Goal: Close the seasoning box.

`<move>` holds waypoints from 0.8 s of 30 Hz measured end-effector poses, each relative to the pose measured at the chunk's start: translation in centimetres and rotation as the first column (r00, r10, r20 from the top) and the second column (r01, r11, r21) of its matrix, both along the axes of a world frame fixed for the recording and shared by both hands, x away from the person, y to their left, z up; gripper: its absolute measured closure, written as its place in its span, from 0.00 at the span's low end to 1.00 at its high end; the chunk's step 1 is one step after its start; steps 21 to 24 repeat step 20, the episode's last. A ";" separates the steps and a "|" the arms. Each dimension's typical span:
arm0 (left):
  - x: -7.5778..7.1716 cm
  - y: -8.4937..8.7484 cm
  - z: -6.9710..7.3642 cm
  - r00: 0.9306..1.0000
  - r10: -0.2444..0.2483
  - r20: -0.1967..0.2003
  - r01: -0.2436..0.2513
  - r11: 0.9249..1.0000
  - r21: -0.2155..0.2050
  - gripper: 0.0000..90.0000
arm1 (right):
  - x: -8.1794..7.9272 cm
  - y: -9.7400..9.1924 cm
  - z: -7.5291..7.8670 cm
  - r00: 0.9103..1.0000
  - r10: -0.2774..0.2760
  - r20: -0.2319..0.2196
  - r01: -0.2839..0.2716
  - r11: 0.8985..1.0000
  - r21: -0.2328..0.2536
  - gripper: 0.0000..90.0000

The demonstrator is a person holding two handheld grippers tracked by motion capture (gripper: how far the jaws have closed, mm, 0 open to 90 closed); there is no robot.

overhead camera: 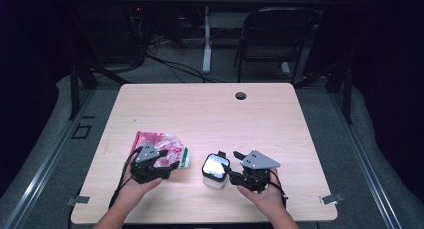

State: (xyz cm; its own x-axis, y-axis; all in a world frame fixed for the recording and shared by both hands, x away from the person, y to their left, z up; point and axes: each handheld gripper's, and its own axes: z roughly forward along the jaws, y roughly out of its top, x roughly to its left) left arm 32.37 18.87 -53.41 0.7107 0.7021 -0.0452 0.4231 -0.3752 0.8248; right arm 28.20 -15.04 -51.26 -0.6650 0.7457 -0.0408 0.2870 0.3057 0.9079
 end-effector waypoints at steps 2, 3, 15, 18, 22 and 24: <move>0.1 0.3 0.1 1.000 0.011 -0.004 -0.011 1.000 -0.007 0.41 | 0.1 -0.1 0.0 1.000 -0.005 -0.003 0.005 1.000 0.003 0.48; 0.2 0.5 0.1 1.000 0.014 -0.005 -0.014 1.000 -0.005 0.41 | 0.1 -0.1 -0.1 1.000 -0.009 -0.005 0.009 1.000 0.005 0.48; 0.6 1.7 0.3 0.998 0.070 -0.005 -0.071 0.997 -0.029 0.41 | 0.4 -0.7 -0.2 0.999 -0.042 -0.019 0.043 0.999 0.025 0.48; 0.7 2.0 0.3 0.997 0.077 -0.008 -0.077 0.997 -0.026 0.41 | 0.4 -0.8 -0.2 0.999 -0.049 -0.020 0.049 0.998 0.029 0.48; 0.8 2.1 0.4 0.996 0.085 -0.011 -0.085 0.996 -0.028 0.41 | 0.5 -0.8 -0.3 0.999 -0.051 -0.019 0.051 0.998 0.034 0.48; 0.8 2.1 0.4 0.996 0.085 -0.011 -0.085 0.996 -0.028 0.41 | 0.5 -0.8 -0.3 0.999 -0.051 -0.019 0.051 0.998 0.034 0.48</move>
